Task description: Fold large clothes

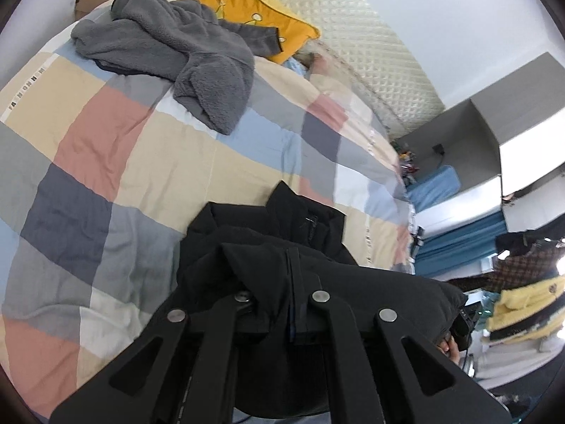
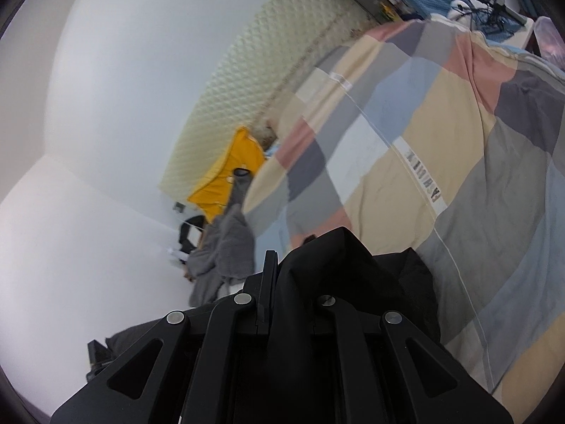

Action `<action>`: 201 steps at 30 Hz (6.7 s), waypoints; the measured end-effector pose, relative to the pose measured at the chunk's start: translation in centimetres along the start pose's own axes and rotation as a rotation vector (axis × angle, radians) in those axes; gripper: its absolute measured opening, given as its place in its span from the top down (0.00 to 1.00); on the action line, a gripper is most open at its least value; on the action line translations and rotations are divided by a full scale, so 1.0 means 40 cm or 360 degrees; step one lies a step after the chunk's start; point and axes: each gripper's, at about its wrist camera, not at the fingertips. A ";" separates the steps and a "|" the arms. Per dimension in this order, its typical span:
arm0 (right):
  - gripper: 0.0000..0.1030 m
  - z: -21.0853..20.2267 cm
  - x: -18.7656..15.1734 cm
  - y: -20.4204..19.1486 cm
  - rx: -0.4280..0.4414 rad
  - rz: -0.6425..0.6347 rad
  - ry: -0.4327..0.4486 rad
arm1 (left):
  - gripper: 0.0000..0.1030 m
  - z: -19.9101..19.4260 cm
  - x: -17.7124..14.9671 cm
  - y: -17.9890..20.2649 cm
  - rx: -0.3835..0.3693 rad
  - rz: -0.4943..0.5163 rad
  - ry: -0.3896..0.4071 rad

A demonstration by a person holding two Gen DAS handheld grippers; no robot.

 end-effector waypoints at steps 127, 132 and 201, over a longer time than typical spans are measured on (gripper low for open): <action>0.01 -0.202 -0.435 -0.420 -0.0268 -0.1310 0.0602 | 0.11 -0.043 -0.203 0.361 0.0422 0.0958 0.0666; 0.00 -0.293 -0.508 -0.454 -0.0152 -0.1316 0.0676 | 0.11 -0.141 -0.283 0.412 0.0346 0.0991 0.0729; 0.00 -0.259 -0.756 -0.222 -0.0337 -0.1216 0.0473 | 0.00 -0.034 -0.603 0.335 0.0563 0.0811 0.0594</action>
Point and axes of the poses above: each gripper's, at about its wrist camera, not at the fingertips, and z roughly the way its jaws point, y to its right, x to its top, and after that the axes turned 8 degrees about z, right-handed
